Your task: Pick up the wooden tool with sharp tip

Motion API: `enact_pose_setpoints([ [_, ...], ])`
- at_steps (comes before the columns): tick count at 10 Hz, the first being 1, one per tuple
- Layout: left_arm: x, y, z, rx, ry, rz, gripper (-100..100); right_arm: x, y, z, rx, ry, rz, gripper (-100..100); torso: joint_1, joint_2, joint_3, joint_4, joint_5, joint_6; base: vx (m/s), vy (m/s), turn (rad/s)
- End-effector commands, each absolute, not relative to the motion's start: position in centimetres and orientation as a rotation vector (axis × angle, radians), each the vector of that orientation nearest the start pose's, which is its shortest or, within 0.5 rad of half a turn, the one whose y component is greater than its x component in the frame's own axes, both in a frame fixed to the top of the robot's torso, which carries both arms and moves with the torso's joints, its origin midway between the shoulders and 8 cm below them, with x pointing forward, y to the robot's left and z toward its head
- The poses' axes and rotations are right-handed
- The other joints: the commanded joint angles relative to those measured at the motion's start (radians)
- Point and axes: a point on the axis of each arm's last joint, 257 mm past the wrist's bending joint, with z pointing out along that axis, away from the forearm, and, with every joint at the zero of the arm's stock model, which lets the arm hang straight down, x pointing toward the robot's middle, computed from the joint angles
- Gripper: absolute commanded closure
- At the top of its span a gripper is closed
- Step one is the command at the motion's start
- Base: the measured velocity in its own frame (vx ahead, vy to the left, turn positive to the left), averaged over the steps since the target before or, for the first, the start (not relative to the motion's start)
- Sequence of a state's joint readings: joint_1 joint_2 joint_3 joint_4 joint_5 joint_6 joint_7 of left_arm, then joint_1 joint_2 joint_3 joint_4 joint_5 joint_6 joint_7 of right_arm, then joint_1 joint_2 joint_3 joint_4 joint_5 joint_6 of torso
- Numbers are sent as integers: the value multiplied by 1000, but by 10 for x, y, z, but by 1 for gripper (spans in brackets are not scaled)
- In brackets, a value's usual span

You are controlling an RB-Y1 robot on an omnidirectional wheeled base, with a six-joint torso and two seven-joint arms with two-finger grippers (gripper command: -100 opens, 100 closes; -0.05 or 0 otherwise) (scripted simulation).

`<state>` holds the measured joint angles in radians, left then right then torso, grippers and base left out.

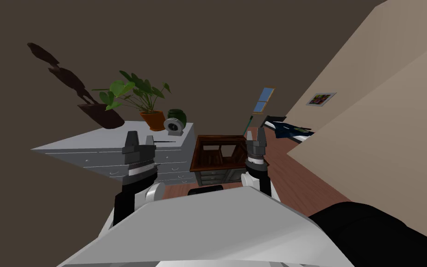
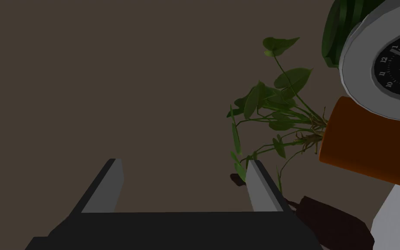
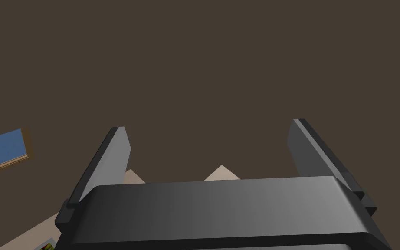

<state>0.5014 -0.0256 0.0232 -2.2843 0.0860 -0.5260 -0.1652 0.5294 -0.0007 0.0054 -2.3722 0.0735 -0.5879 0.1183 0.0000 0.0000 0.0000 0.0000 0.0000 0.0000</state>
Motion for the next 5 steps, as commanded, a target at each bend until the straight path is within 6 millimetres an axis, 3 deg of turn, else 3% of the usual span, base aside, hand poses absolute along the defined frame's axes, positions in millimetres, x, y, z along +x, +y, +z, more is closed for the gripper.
enact_pose_setpoints([
  [1,342,296,31,-622,598,-1190,-100,308,-262,70,447,572,1172,0,0,0,0,0,0,0,-15,27,0],
  [4,370,291,28,-597,685,-1210,-100,308,-262,70,447,572,1172,0,6,2,1,0,1,0,-35,86,-6],
  [5,370,291,28,-598,685,-1210,-100,308,-262,70,447,572,1172,0,7,2,1,1,2,0,-26,87,-8],
])
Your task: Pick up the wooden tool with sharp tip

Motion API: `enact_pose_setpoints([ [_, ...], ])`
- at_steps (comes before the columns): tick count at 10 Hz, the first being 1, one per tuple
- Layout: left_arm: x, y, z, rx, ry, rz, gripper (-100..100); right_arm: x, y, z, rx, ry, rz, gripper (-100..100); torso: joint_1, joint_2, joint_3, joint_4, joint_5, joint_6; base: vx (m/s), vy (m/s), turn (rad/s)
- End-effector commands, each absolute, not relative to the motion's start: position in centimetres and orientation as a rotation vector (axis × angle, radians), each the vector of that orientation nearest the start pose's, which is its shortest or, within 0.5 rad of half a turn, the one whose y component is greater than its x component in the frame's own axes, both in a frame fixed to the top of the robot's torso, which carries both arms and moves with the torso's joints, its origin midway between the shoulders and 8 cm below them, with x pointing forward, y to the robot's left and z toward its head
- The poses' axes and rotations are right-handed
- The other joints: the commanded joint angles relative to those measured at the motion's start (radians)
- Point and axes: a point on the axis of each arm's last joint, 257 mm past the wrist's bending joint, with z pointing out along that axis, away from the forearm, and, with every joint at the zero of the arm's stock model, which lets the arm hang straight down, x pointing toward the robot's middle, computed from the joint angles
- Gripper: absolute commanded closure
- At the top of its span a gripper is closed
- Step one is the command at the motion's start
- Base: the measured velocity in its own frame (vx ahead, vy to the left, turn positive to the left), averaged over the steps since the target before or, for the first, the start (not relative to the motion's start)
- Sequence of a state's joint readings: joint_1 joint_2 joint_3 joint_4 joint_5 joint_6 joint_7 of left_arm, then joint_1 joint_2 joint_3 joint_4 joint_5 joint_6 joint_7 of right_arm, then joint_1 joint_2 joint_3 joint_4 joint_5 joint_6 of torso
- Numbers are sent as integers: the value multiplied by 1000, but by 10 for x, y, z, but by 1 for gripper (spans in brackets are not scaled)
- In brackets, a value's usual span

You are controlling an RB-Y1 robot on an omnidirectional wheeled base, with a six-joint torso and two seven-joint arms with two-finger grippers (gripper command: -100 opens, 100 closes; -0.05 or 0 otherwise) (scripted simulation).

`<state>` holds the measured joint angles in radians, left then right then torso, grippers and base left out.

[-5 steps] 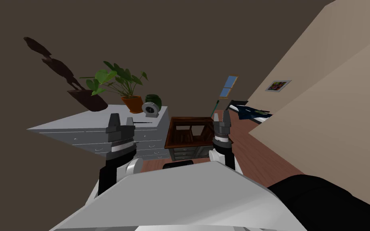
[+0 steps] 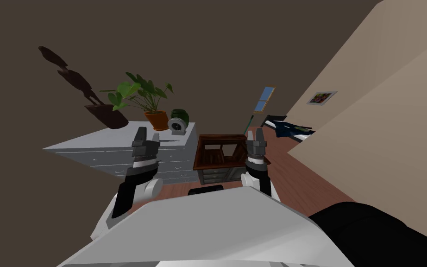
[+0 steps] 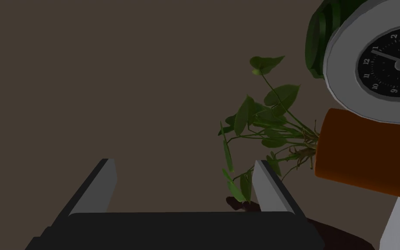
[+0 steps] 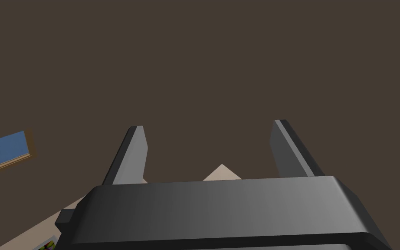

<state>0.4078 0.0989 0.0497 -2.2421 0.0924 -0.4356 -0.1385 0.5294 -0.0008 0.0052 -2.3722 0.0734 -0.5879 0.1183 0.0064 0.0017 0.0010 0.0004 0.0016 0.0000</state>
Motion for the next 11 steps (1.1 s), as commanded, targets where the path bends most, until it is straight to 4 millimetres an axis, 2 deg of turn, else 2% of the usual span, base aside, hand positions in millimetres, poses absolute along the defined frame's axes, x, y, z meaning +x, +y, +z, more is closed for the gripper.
enact_pose_setpoints([
  [1,383,291,26,-600,714,-1215,-100,308,-262,70,447,572,1172,0,0,0,0,0,0,0,-19,76,-1],
  [4,411,295,22,-621,767,-1220,-100,308,-262,70,447,572,1172,0,0,0,0,0,0,0,-30,100,-5],
  [5,415,293,26,-619,767,-1225,-100,308,-262,70,447,572,1172,0,0,0,0,0,0,0,-19,78,-3],
  [6,429,298,20,-642,794,-1221,-100,308,-262,70,447,572,1172,0,-1,-1,-1,0,0,0,-39,92,-1],
  [7,433,296,26,-638,791,-1228,-100,308,-262,70,447,572,1172,0,0,0,0,0,0,0,-25,85,-6],
  [8,446,302,19,-665,816,-1223,-100,308,-262,70,447,572,1172,0,-1,0,0,0,0,0,-16,112,1],
  [9,451,299,26,-663,815,-1231,-100,308,-262,70,447,572,1172,0,1,-1,-1,0,0,0,-22,97,-6],
  [10,465,307,18,-695,838,-1225,-100,308,-262,70,447,572,1172,0,0,-1,-1,0,0,0,-42,106,-2],
  [11,470,304,23,-699,842,-1229,-100,308,-262,70,447,572,1172,0,1,0,0,0,0,0,-32,99,-4],
])
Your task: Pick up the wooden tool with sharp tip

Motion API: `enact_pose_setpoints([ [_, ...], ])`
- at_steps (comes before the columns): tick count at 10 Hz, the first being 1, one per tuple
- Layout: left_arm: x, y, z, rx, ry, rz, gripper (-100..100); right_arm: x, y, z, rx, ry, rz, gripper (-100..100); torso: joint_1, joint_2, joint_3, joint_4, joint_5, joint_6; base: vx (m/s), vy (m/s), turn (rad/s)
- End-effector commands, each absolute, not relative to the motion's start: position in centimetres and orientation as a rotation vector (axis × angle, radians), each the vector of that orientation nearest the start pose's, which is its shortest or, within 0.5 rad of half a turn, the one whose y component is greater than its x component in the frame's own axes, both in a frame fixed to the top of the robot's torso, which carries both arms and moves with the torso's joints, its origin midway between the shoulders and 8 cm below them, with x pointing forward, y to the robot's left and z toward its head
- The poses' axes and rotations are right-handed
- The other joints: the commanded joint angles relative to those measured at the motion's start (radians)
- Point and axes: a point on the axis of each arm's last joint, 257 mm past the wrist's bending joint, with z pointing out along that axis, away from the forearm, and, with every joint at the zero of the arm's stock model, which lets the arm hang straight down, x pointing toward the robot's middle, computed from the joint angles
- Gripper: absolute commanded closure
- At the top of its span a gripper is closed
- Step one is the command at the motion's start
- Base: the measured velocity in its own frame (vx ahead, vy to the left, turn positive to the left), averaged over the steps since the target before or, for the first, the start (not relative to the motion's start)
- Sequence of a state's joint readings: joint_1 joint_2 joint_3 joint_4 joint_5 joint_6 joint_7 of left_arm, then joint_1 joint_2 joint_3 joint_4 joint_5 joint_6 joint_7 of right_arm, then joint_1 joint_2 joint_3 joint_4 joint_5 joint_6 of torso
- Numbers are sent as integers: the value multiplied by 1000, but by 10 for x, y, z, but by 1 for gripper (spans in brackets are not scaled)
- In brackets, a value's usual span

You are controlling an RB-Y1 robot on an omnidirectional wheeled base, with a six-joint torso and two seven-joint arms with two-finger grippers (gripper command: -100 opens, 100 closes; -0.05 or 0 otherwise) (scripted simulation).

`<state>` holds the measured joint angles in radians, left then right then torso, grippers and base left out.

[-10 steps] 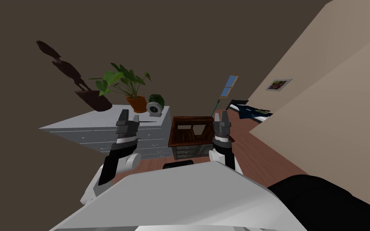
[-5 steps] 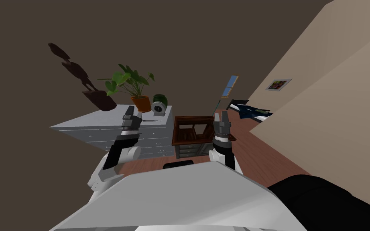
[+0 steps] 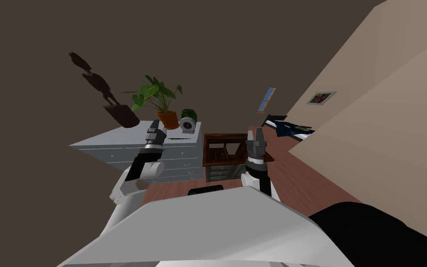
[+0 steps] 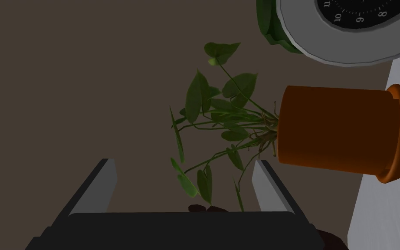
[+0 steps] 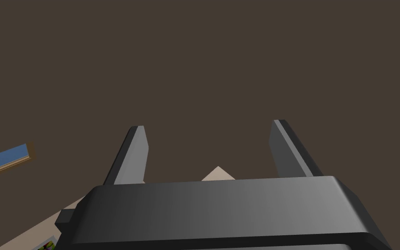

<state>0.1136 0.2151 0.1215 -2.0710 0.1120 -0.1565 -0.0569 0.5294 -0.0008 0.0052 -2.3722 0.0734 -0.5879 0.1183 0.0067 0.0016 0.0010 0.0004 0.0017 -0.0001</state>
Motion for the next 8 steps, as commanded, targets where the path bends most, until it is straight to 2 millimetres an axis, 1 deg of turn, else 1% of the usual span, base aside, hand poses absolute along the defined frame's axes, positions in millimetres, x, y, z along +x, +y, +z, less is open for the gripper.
enact_pose_setpoints([
  [1,472,302,28,-692,837,-1235,-100,308,-262,70,447,572,1172,0,0,0,0,0,0,0,-8,43,-4],
  [2,486,311,20,-733,859,-1228,-100,308,-262,70,447,572,1172,0,-3,-1,-1,0,-1,0,-22,79,7],
  [3,492,307,26,-734,861,-1234,-100,308,-262,70,447,572,1172,0,-2,-1,0,0,-1,0,-25,84,-6],
  [4,505,316,19,-772,875,-1231,-100,308,-262,70,447,572,1172,0,-1,-1,0,0,0,0,-25,118,-2],
  [5,510,313,27,-772,877,-1237,-100,308,-262,70,447,572,1172,0,1,-1,0,0,0,0,-20,102,-7],
  [6,513,310,32,-770,876,-1243,-100,308,-262,70,447,572,1172,0,0,-1,0,0,0,0,-15,44,-2],
  [7,528,319,24,-819,893,-1238,-100,308,-262,70,447,572,1172,0,-3,-1,-1,0,-1,0,-16,76,6],
  [8,533,316,29,-825,900,-1241,-100,308,-262,70,447,572,1172,0,-2,-1,-1,0,-1,0,-22,90,-3],
])
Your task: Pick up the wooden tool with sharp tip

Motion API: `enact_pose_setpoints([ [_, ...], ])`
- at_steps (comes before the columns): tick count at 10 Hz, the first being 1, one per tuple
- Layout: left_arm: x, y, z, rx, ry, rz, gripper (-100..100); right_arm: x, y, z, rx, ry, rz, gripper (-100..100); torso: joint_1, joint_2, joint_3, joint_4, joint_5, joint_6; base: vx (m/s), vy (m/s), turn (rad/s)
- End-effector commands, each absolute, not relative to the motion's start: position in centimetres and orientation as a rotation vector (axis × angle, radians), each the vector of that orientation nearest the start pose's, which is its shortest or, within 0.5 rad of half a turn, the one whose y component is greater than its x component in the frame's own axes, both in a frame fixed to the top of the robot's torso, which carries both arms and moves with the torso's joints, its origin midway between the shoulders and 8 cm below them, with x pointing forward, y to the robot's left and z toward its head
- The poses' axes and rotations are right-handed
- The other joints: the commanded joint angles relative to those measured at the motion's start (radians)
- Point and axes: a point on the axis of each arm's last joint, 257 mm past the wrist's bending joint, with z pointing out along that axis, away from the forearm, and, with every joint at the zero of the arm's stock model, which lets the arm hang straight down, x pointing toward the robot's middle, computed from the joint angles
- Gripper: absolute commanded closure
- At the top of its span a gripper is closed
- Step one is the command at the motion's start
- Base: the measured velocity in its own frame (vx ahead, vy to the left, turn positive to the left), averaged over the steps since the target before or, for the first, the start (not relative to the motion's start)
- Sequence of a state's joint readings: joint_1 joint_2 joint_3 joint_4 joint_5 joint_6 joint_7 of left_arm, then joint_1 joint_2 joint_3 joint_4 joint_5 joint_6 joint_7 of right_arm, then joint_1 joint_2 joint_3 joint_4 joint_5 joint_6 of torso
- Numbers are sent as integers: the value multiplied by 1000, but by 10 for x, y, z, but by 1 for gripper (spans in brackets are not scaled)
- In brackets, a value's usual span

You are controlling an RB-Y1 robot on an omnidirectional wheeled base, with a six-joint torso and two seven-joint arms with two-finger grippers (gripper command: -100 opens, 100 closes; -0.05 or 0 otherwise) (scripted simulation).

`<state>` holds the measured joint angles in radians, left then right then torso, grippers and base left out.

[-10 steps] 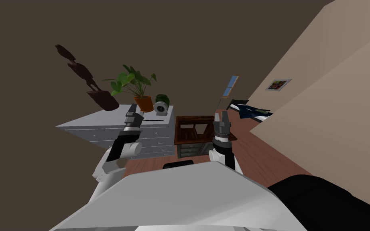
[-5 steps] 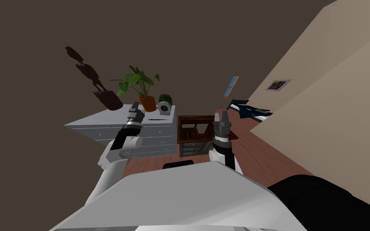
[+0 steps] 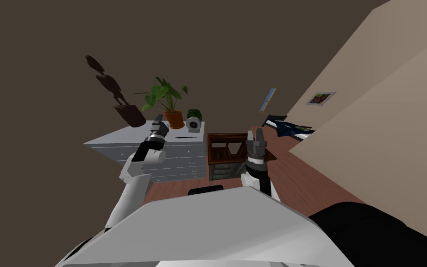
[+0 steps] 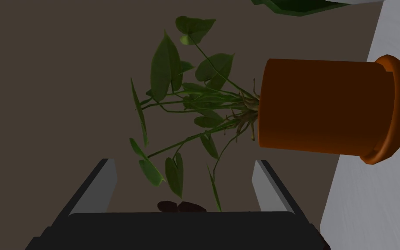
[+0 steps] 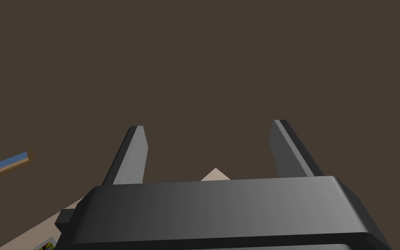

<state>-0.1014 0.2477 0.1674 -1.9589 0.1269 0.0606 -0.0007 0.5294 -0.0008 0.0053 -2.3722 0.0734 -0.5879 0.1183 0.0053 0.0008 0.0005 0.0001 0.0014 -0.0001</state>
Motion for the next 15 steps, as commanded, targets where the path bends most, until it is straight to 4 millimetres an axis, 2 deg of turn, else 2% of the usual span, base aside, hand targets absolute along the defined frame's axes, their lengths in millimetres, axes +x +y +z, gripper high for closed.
enact_pose_setpoints([
  [1,535,314,35,-817,894,-1248,-100,308,-262,70,447,572,1172,0,0,0,0,0,0,0,-18,52,-6],
  [2,550,322,28,-871,911,-1245,-100,308,-262,70,447,572,1172,0,-2,0,0,0,0,0,-37,102,7],
  [3,555,317,38,-869,911,-1254,-100,308,-262,70,447,572,1172,0,1,1,0,0,0,0,-30,100,-9],
  [4,568,326,30,-920,921,-1252,-100,308,-262,70,447,572,1172,0,1,1,0,0,0,0,-29,113,0],
  [6,576,319,40,-926,930,-1261,-100,308,-262,70,447,572,1172,0,1,0,0,0,0,0,-13,73,-4],
  [7,590,326,35,-979,938,-1264,-100,308,-262,70,447,572,1172,0,-2,0,0,0,0,0,-21,80,10],
  [8,594,320,46,-976,940,-1274,-100,308,-262,70,447,572,1172,0,-1,0,0,0,0,0,-17,84,-6],
  [9,596,320,43,-988,950,-1268,-100,308,-262,70,447,572,1172,0,-1,0,0,0,0,0,-5,42,-6],
  [10,609,325,38,-1041,958,-1274,-100,308,-262,70,447,572,1172,0,-3,-1,0,0,0,0,-18,89,12],
  [11,614,320,48,-1042,963,-1282,-100,308,-262,70,447,572,1172,0,0,0,0,0,0,0,-17,92,-7],
  [12,615,320,44,-1053,972,-1276,-100,308,-262,70,447,572,1172,0,0,0,0,0,0,0,-6,40,-6],
  [13,627,323,41,-1107,980,-1284,-100,308,-262,70,447,572,1172,0,-3,0,0,0,0,0,-27,84,14],
  [14,632,318,47,-1113,990,-1288,-100,308,-262,70,447,572,1172,0,-1,0,0,0,0,0,-16,84,-9],
  [15,632,318,45,-1122,998,-1283,-100,308,-262,70,447,572,1172,0,-1,0,0,0,0,0,4,32,-5],
])
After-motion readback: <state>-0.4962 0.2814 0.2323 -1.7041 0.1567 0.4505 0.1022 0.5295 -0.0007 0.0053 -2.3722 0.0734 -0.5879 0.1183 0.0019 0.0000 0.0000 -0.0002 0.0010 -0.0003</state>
